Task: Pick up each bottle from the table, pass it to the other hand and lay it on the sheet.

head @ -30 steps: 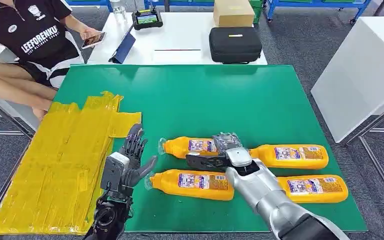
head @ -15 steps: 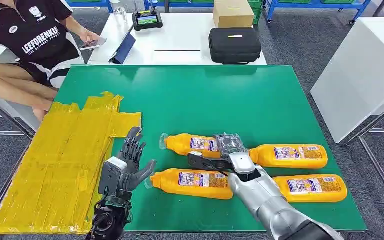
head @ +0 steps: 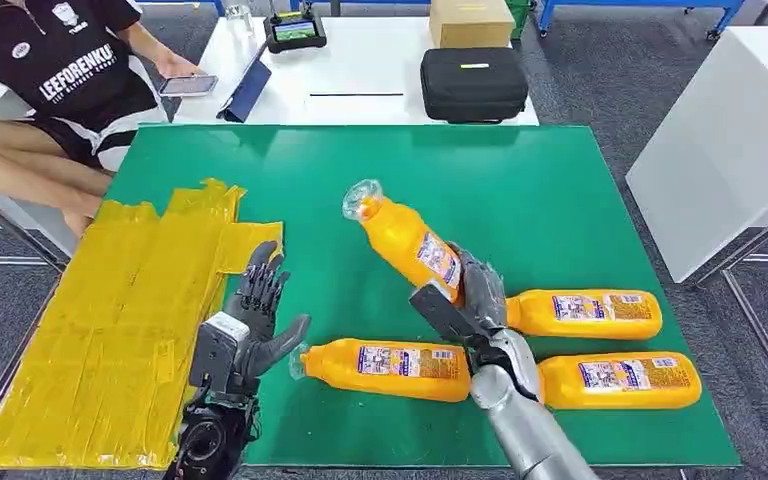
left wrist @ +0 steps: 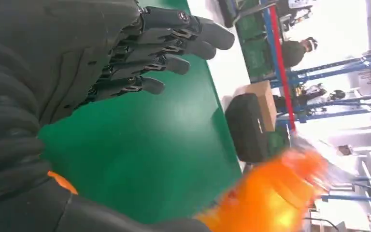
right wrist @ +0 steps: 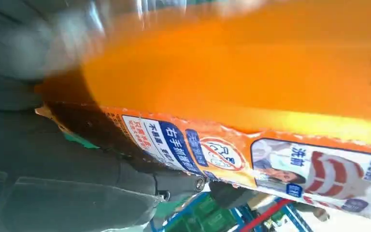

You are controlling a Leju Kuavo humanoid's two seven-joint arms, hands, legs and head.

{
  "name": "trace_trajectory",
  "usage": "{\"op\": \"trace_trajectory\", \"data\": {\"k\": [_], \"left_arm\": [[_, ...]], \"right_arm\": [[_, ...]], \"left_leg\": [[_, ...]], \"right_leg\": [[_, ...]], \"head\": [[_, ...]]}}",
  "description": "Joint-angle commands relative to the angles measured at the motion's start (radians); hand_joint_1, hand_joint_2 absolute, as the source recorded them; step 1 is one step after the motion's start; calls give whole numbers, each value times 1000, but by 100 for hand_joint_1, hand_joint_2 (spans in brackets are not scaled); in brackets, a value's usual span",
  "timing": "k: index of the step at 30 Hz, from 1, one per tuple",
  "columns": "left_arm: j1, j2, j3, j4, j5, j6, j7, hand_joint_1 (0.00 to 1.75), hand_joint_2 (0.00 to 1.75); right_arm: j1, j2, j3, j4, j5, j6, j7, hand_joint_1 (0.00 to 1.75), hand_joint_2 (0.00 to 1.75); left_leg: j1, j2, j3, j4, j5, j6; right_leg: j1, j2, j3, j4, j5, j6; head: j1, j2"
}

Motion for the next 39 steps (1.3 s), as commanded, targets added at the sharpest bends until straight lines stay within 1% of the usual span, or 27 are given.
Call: {"op": "trace_trajectory", "data": {"k": [1,3,4,6,7,8,9,10,11,13,16,18,23,24,26,27,28,33,37,39], "left_arm": [[-71,37,-59,36,15,-3,4,0,175],[-94,37,-76,45,21,-5,2,0,175],[-109,41,-91,55,30,-7,-3,0,175],[-131,42,-110,70,40,-8,-7,0,175],[-140,42,-119,78,47,-7,-9,0,175],[-142,41,-121,79,47,-7,-9,0,175],[-142,41,-121,79,47,-7,-9,0,175],[-142,41,-121,79,47,-7,-9,0,175],[-142,41,-121,79,47,-7,-9,0,175],[-142,42,-121,79,48,-6,-9,0,175],[-159,39,-140,84,54,-8,-10,0,175],[-186,31,-161,92,62,-5,-6,0,175],[-203,27,-167,90,72,3,0,0,175],[-203,27,-168,88,72,3,0,0,175],[-205,25,-171,88,74,1,-1,0,175],[-206,25,-172,90,75,0,-1,0,175],[-208,23,-174,93,75,0,-1,0,175],[-211,23,-175,97,76,-1,-1,0,175],[-211,23,-175,97,76,-1,-1,0,175],[-211,23,-175,97,76,-1,-1,0,175]], "right_arm": [[61,15,-32,-172,-101,2,-75,175,175],[75,13,8,-207,-127,18,-97,175,175],[81,10,36,-227,-129,25,-93,175,175],[85,19,74,-246,-129,34,-89,175,175],[83,15,96,-249,-125,40,-88,175,175],[83,19,99,-249,-123,38,-84,175,175],[83,19,99,-249,-123,38,-84,175,175],[83,19,99,-249,-123,38,-84,175,175],[83,19,99,-249,-123,38,-84,175,175],[81,15,99,-247,-123,39,-85,175,175],[70,13,134,-238,-120,55,-88,175,175],[58,18,186,-224,-112,79,-82,175,175],[61,34,256,-203,-45,95,-32,175,175],[59,36,261,-192,-32,95,-22,175,175],[51,40,267,-165,-17,102,-16,175,175],[49,42,269,-160,-12,103,-16,175,175],[46,45,272,-152,-8,106,-17,175,175],[42,46,279,-143,3,109,-17,175,175],[42,46,279,-143,3,109,-17,175,175],[42,46,279,-143,3,109,-17,175,175]], "left_leg": [[1,0,1,1,-1,-3],[1,-1,1,1,-1,-4],[0,-1,0,0,0,-3],[2,-1,2,2,-2,-5],[1,0,1,1,-1,-4],[0,0,0,0,-1,-2],[2,1,2,1,-2,-4],[1,0,1,0,-1,-3],[2,1,3,1,-2,-5],[1,1,2,0,-1,-3],[2,1,3,1,-2,-4],[1,0,1,1,-1,-3],[2,2,3,1,-2,-5],[1,2,2,0,-1,-4],[2,2,4,1,-2,-5],[1,1,3,0,-1,-4],[4,2,5,2,-4,-8],[1,1,1,0,-1,-3],[2,0,3,0,-2,-4],[1,1,2,0,-1,-3]], "right_leg": [[1,-2,2,0,-1,0],[1,-3,2,0,-2,-1],[0,-3,0,0,-1,0],[2,-3,2,1,-2,-1],[1,-2,1,0,-1,-1],[0,-1,0,0,0,0],[2,-2,2,0,-1,-1],[1,-1,2,0,-1,-1],[2,-2,3,0,-2,-1],[1,-1,2,-1,-1,0],[2,-1,3,-1,-1,0],[1,-1,1,0,-1,0],[2,-1,3,0,-2,-1],[1,0,2,0,-1,-1],[2,-1,4,-1,-2,-1],[1,-1,3,-1,-1,-1],[4,-2,6,0,-3,-1],[1,-1,1,-1,0,0],[2,-2,4,-1,-1,0],[1,-1,2,-1,-1,0]], "head": [[0,0],[0,0],[0,0],[0,0],[0,0],[0,0],[0,0],[0,0],[0,0],[0,0],[0,0],[0,0],[0,0],[0,0],[0,0],[0,0],[0,0],[0,0],[0,0],[0,0]]}}
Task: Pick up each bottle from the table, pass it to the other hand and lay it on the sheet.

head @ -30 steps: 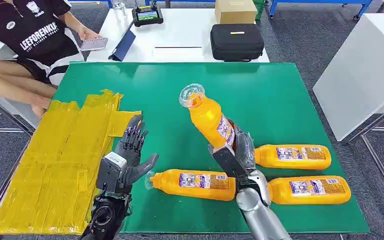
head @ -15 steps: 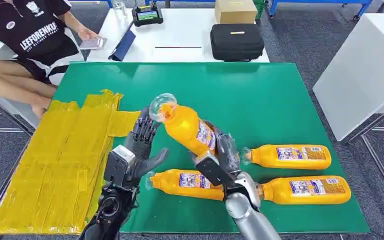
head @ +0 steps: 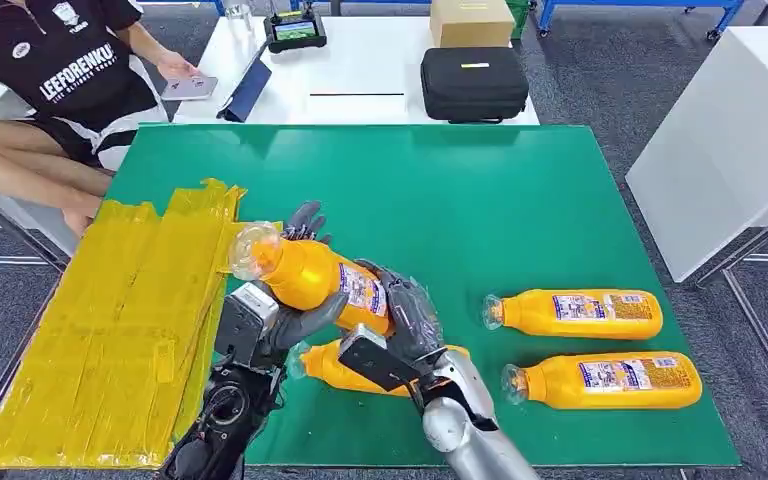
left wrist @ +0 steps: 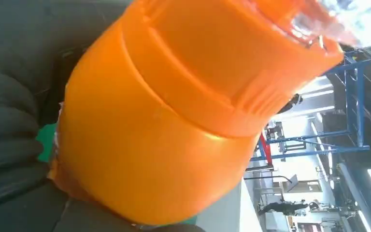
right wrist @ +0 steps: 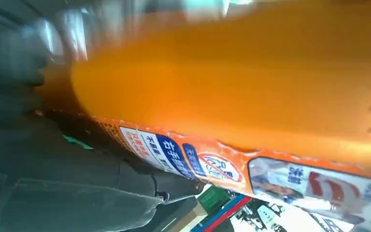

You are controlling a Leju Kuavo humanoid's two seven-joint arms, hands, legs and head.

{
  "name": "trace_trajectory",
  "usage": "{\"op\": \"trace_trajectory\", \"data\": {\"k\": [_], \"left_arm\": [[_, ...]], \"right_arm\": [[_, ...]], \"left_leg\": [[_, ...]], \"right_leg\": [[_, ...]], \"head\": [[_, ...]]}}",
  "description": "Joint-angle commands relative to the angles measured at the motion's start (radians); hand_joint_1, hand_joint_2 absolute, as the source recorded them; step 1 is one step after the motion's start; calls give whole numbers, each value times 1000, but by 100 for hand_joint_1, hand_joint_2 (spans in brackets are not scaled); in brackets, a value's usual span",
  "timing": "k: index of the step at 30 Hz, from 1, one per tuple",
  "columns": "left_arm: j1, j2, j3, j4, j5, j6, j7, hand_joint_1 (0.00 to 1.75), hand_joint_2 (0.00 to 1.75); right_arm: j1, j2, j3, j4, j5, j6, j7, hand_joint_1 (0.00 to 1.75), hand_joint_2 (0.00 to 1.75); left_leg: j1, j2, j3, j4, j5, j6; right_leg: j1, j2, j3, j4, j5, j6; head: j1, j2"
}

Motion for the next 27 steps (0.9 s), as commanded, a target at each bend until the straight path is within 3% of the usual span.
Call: {"op": "trace_trajectory", "data": {"k": [1,12,13,14,15,27], "left_arm": [[-50,12,-26,63,7,-1,6,0,175],[-70,1,-21,74,55,1,-5,0,175],[-72,0,-15,74,75,4,-12,7,175],[-77,-1,-12,75,90,14,-20,152,175],[-81,1,-12,77,95,17,-21,175,175],[-90,4,-16,110,144,36,-25,175,175]], "right_arm": [[-45,-7,37,71,0,2,-3,175,175],[-83,18,91,153,51,20,6,175,175],[-90,21,91,161,46,20,6,175,175],[-95,23,91,166,40,20,6,175,175],[-98,24,91,167,38,21,6,175,175],[-101,16,88,168,8,6,-1,175,175]], "left_leg": [[1,0,1,0,0,-2],[1,0,2,0,-1,-3],[2,0,3,0,-1,-4],[1,0,2,0,-1,-3],[1,0,1,0,0,-3],[1,0,2,0,0,-3]], "right_leg": [[1,-1,2,-1,0,0],[1,-2,3,-1,-1,0],[2,-2,4,-1,-1,-1],[1,-2,2,-1,-1,0],[1,-2,2,-1,0,0],[1,-2,2,-1,-1,0]], "head": [[0,0],[0,0],[0,0],[0,0],[0,0],[0,0]]}}
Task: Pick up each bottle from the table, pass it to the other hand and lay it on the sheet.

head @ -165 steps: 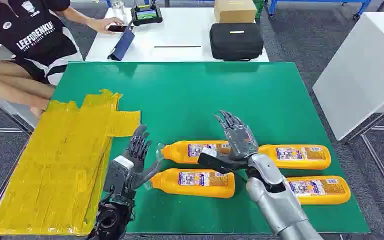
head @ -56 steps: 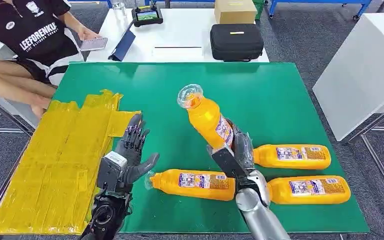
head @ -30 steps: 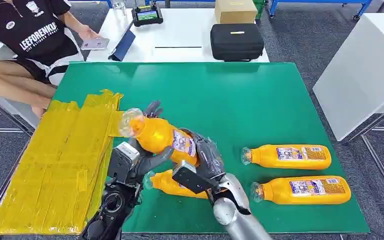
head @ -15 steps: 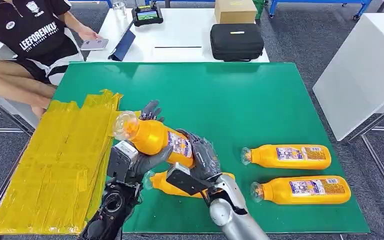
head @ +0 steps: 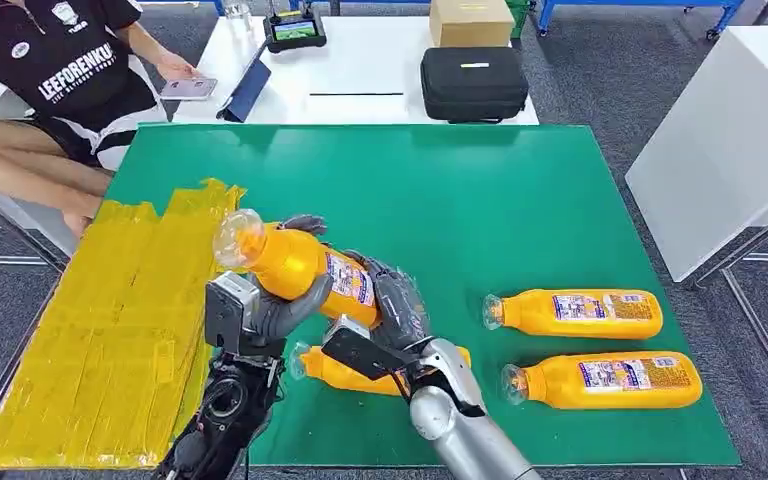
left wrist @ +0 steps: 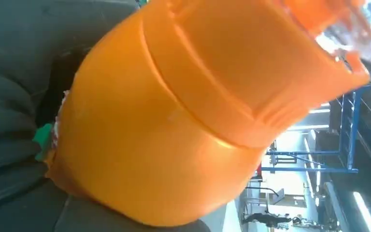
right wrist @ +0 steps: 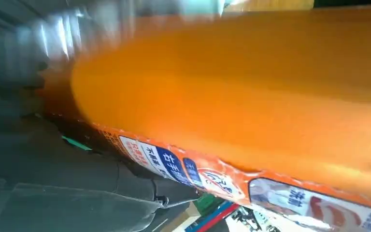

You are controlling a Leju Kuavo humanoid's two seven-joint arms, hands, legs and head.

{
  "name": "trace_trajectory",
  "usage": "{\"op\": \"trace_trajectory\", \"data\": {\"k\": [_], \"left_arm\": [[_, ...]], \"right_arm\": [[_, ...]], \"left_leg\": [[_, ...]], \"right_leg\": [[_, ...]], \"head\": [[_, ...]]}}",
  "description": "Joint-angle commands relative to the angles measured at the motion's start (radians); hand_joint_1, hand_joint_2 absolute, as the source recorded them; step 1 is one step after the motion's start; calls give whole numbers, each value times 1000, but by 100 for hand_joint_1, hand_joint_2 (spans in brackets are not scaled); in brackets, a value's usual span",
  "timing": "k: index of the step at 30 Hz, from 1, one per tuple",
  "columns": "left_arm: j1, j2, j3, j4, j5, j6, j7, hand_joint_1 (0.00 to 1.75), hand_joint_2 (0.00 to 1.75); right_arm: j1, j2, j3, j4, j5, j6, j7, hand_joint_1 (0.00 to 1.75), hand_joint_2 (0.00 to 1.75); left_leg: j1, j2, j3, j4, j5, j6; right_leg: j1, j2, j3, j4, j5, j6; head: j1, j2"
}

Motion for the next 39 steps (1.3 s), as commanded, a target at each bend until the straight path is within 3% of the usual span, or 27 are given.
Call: {"op": "trace_trajectory", "data": {"k": [1,12,13,14,20,23,26,29,30,32,39], "left_arm": [[-67,6,-17,78,18,6,0,175,175],[-43,6,-4,37,61,12,-35,175,175],[-44,6,0,37,61,17,-43,175,175],[-52,9,5,39,45,41,-59,175,175],[-69,38,65,17,-120,224,-97,175,175],[-60,39,128,19,-448,499,-135,175,175],[-53,-33,324,27,-702,499,-199,175,175],[-56,-68,411,25,-809,499,-224,175,175],[-60,-126,559,-17,-1030,499,-245,175,175],[-74,-177,699,-90,-1264,499,-296,175,175],[-77,-175,718,-136,-1352,499,-292,175,175]], "right_arm": [[-33,-17,55,78,-3,0,-8,175,175],[13,-32,32,9,-19,-30,-12,175,175],[25,-37,24,-11,-22,-46,-23,168,175],[43,-42,10,-45,-26,-70,-35,0,175],[132,-107,-27,-282,-62,-76,-59,0,175],[200,-162,-55,-411,-56,-108,-74,0,175],[252,-176,-96,-463,-56,-122,-70,0,175],[261,-170,-103,-465,-64,-110,-69,0,175],[273,-171,-108,-473,-78,-86,-66,0,175],[277,-182,-105,-474,-88,-71,-67,0,175],[276,-187,-101,-472,-95,-64,-67,0,175]], "left_leg": [[4,0,6,1,-3,-7],[3,-1,4,0,-2,-5],[2,-1,3,0,-2,-4],[1,-1,2,0,-1,-3],[2,-2,1,1,-1,-3],[2,-2,2,1,-1,-3],[2,-3,2,0,-1,-3],[2,-2,2,1,-2,-3],[1,-2,1,0,-1,-2],[2,1,1,1,-2,-3],[2,3,3,1,-3,-4]], "right_leg": [[4,-3,7,-1,-3,-1],[3,-3,5,-1,-2,-1],[2,-3,4,-1,-2,0],[1,-3,2,-1,-1,0],[2,-4,2,0,-2,0],[2,-4,3,0,-2,0],[2,-5,3,-1,-2,0],[2,-3,3,-1,-2,0],[1,-2,2,-1,-1,0],[2,0,2,0,-1,0],[2,1,3,0,-1,-1]], "head": [[0,0],[0,0],[0,0],[0,0],[0,0],[0,0],[0,0],[0,0],[0,0],[0,0],[0,0]]}}
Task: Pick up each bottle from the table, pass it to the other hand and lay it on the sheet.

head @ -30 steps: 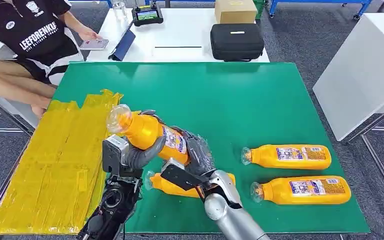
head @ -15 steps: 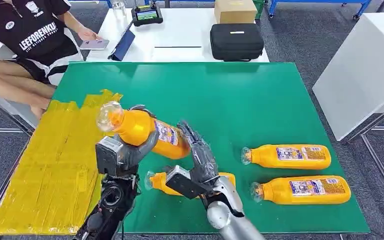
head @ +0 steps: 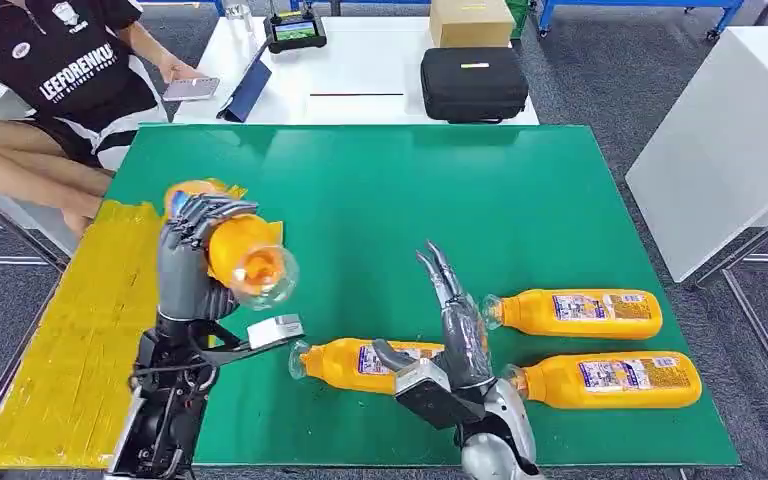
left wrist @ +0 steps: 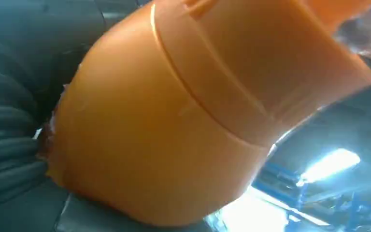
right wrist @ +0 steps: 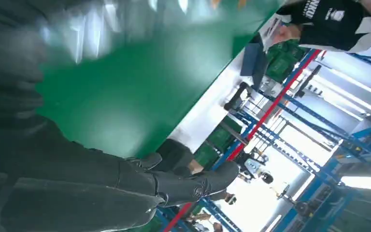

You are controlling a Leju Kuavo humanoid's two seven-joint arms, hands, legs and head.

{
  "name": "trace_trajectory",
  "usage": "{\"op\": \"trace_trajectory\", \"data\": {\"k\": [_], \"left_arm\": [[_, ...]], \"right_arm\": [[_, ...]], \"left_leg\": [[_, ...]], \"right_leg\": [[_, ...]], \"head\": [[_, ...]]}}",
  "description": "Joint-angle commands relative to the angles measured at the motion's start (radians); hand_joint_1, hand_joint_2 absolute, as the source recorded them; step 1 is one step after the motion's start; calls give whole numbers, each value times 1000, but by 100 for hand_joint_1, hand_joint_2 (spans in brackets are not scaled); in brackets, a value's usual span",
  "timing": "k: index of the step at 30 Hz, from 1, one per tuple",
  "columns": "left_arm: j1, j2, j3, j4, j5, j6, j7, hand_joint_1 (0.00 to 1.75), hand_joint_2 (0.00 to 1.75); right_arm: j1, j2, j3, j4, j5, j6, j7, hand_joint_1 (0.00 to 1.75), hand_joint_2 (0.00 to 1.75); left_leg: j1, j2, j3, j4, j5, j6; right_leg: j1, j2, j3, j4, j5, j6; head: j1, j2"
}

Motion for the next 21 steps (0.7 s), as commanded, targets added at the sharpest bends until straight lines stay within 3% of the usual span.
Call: {"op": "trace_trajectory", "data": {"k": [1,2,3,5,6,7,8,9,11,12,13,17,18,19,21], "left_arm": [[-44,-81,244,-56,-29,-1,-6,175,175],[-43,-37,196,-85,-168,-1,93,175,175],[-51,158,18,-46,-228,-1,324,175,175],[-131,422,-211,50,-228,-1,556,175,175],[-337,662,-462,192,-228,-1,808,175,175],[-531,709,-839,324,-228,-1,1185,175,175],[-564,692,-1213,393,-228,-1,1369,175,175],[-556,696,-1218,399,-228,-1,1366,175,175],[-542,671,-1184,474,-228,-1,1297,175,175],[-542,671,-1184,474,-228,-1,1297,175,175],[-542,671,-1184,474,-228,-1,1297,175,175],[-557,611,-1214,644,-228,-1,1278,175,175],[-542,598,-1140,681,-228,-1,1200,175,175],[-542,598,-1140,681,-228,-1,1200,175,175],[-539,575,-1071,759,-224,-1,1138,175,175]], "right_arm": [[10,-46,-19,-42,-8,10,3,0,175],[6,-54,-16,-30,-20,15,3,0,175],[9,-62,-14,-26,-23,13,5,0,175],[15,-77,-11,-25,-25,11,5,0,175],[13,-89,-5,-23,-41,13,-15,0,175],[9,-101,3,-18,-57,8,-31,0,175],[10,-105,3,-15,-55,5,-33,0,175],[13,-109,2,-15,-52,3,-34,0,175],[30,-110,-9,-26,-21,5,-34,0,175],[30,-110,-9,-26,-21,5,-34,0,175],[30,-110,-9,-26,-21,5,-34,0,175],[55,-125,-10,-49,12,-2,-25,0,175],[56,-127,-9,-53,22,-1,-20,0,175],[56,-127,-9,-53,22,-1,-20,0,175],[56,-124,-14,-60,40,-15,-17,0,175]], "left_leg": [[2,3,2,1,-2,-4],[3,4,2,2,-3,-5],[3,3,2,2,-2,-4],[3,2,4,0,-2,-6],[2,0,2,-1,0,-5],[2,-4,-1,1,1,-4],[4,-8,-3,4,1,-6],[6,-21,-10,8,4,-5],[4,-25,-5,4,6,-7],[4,-15,-6,2,8,-9],[0,-1,-5,-1,7,-7],[4,6,-1,1,4,-7],[3,10,-5,2,3,-7],[4,13,-1,2,1,-9],[2,10,-6,2,4,-8]], "right_leg": [[2,1,2,0,-1,0],[3,1,3,0,-2,-1],[2,0,2,0,-2,-1],[2,-1,4,0,-2,-1],[2,-2,2,0,-1,-2],[2,-6,0,1,-1,-1],[4,-11,0,3,-2,-2],[7,-24,-3,4,-3,-2],[6,-28,-3,1,-2,-4],[8,-17,-15,-2,4,-6],[4,-3,-9,-3,6,-5],[4,5,-1,1,6,-4],[1,8,-5,2,7,-3],[2,12,-2,2,6,-4],[1,10,-8,1,7,-4]], "head": [[0,0],[0,0],[0,0],[0,0],[0,0],[0,0],[1,0],[0,0],[0,0],[0,0],[-1,0],[0,0],[-1,0],[-1,0],[-1,0]]}}
